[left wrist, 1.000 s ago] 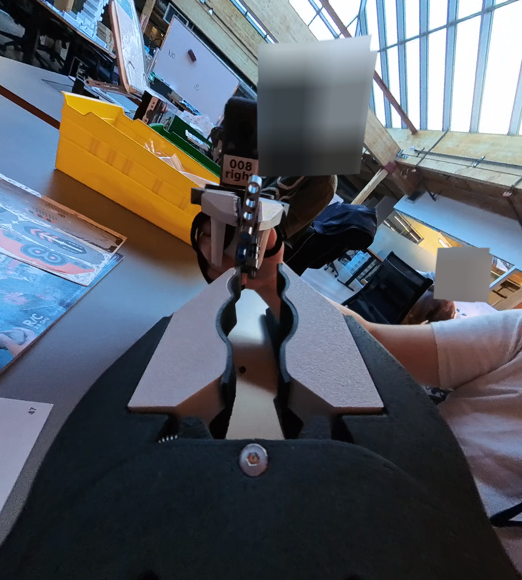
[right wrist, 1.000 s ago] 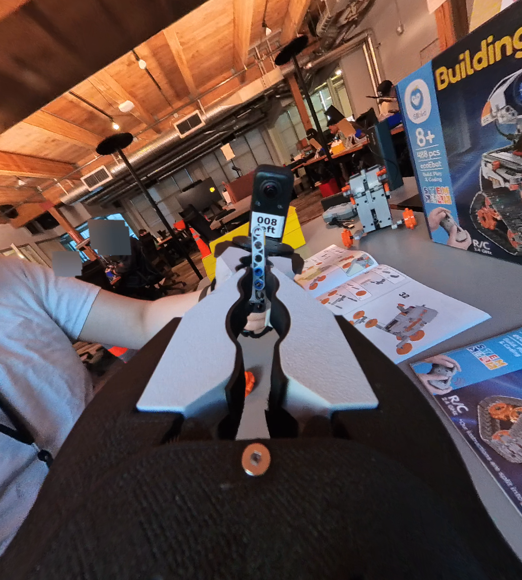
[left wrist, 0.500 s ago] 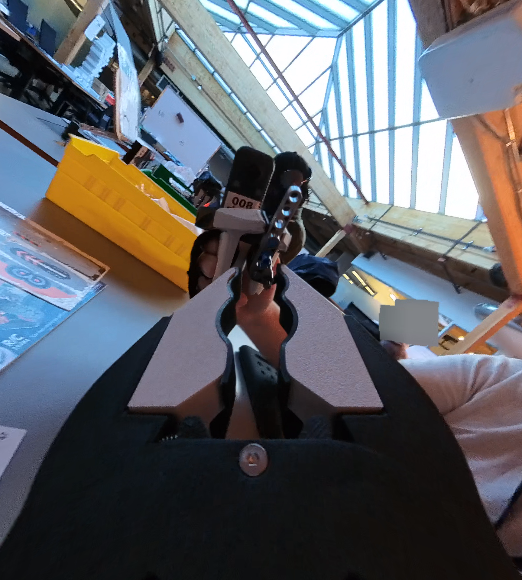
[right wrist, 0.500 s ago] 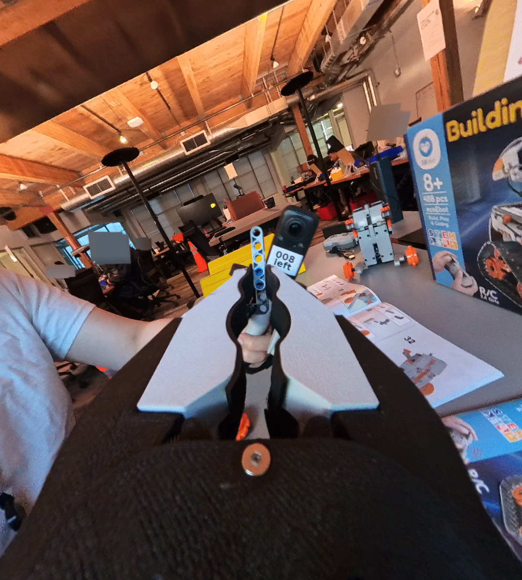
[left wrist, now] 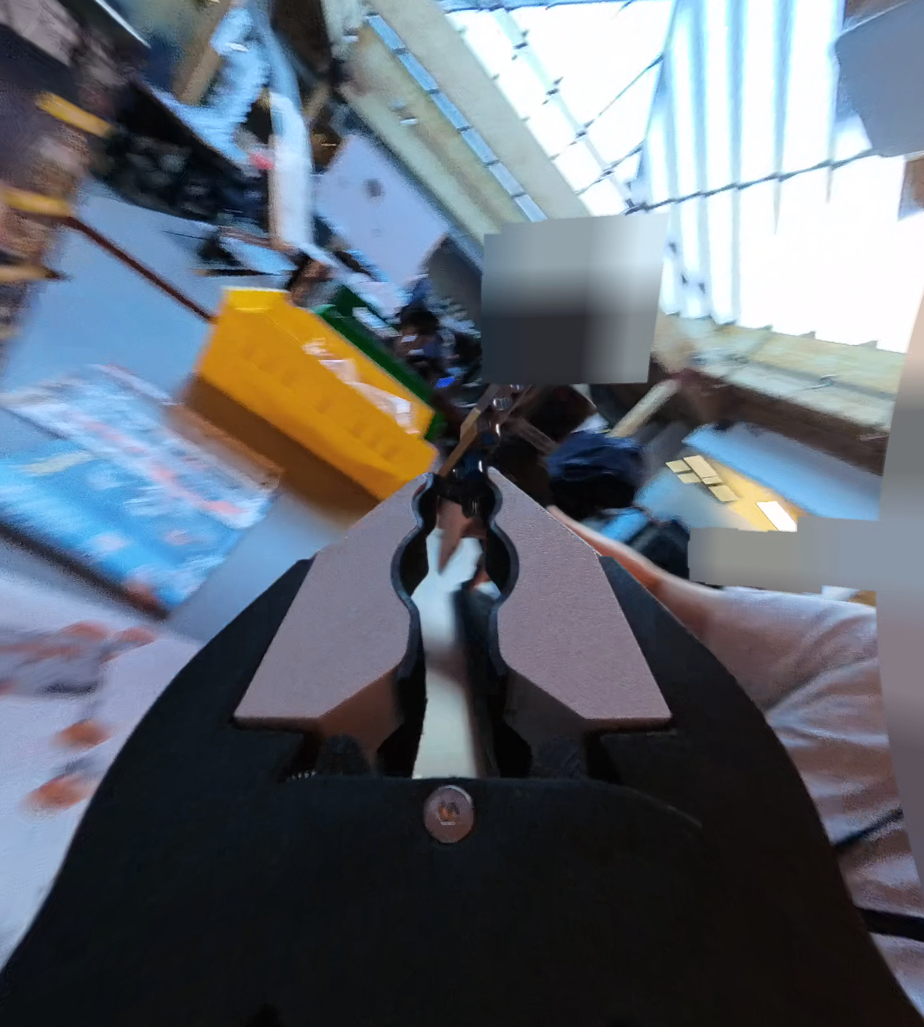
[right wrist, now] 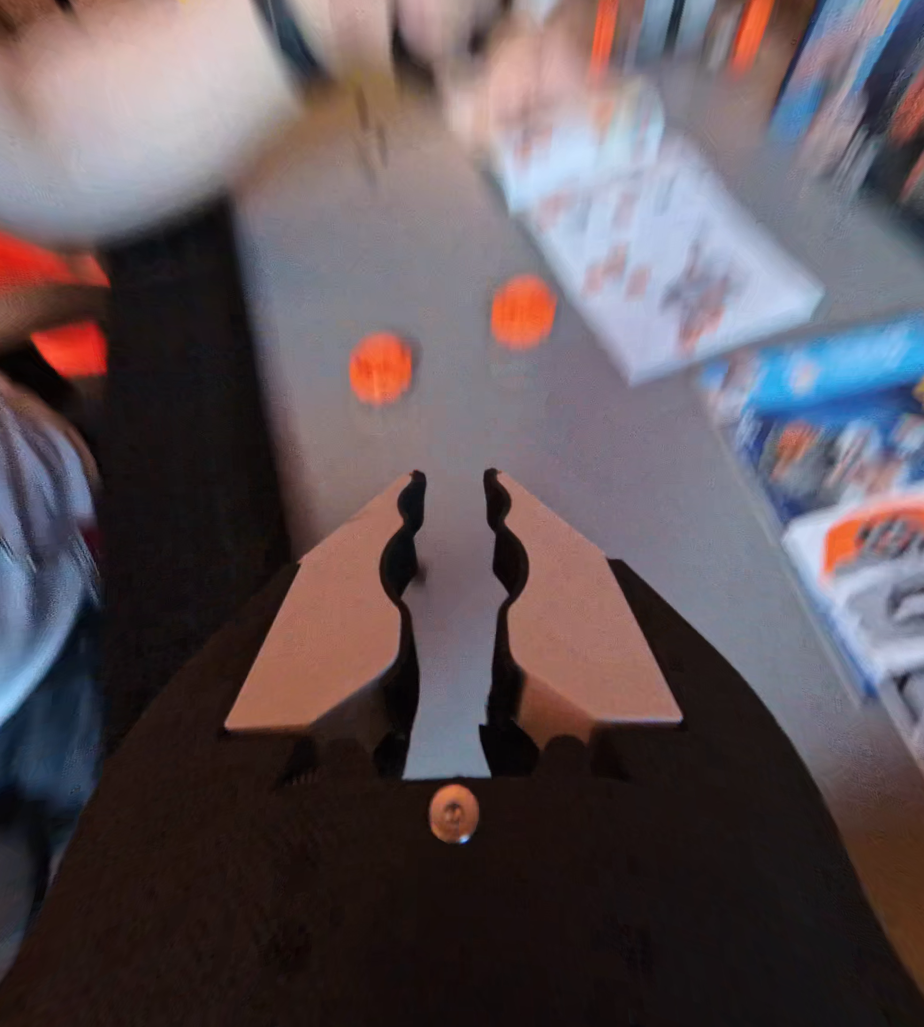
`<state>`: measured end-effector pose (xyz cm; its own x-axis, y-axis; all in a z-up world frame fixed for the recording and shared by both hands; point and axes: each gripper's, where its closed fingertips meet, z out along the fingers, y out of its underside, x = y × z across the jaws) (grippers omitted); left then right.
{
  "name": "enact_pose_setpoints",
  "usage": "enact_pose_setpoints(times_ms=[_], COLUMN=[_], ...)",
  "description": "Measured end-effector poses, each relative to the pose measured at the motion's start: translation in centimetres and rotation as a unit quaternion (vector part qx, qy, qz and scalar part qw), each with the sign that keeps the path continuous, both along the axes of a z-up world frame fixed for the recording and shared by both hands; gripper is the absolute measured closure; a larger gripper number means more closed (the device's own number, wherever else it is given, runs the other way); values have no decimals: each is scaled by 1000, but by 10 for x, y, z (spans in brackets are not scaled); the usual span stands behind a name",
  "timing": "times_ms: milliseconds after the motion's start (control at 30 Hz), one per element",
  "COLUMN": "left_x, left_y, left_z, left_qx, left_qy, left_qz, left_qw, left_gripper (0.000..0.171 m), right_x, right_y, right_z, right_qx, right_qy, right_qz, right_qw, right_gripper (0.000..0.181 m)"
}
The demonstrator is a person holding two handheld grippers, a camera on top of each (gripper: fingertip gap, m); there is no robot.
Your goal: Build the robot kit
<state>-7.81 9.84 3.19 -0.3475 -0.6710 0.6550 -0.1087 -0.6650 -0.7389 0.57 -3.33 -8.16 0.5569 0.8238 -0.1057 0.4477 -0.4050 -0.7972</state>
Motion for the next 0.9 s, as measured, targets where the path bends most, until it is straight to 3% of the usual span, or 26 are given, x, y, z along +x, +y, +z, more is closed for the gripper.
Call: enact_pose_setpoints(times_ms=[100, 267, 400, 533, 600, 900], left_x=[-34, -91, -125, -149, -157, -174], left_y=[27, 46, 51, 56, 60, 73], left_z=[3, 21, 37, 38, 38, 39], left_qx=[70, 135, 145, 146, 138, 123], left_qy=[66, 118, 111, 114, 107, 90], left_qz=[56, 126, 158, 177, 185, 217], left_qw=[994, 976, 970, 967, 967, 964], left_gripper=[160, 160, 160, 160, 160, 160], right_x=[14, 11, 6, 2, 1, 2], right_y=[-40, -43, -39, -37, -35, -31], right_z=[-70, -81, -82, -83, -83, -83], right_qx=[-63, -83, -119, -133, -132, -131], right_qy=[-181, -303, -304, -311, -316, -331], right_qz=[9, 7, 12, 28, 36, 51], right_qw=[981, 949, 945, 941, 939, 933], right_gripper=[160, 158, 161, 167, 175, 175])
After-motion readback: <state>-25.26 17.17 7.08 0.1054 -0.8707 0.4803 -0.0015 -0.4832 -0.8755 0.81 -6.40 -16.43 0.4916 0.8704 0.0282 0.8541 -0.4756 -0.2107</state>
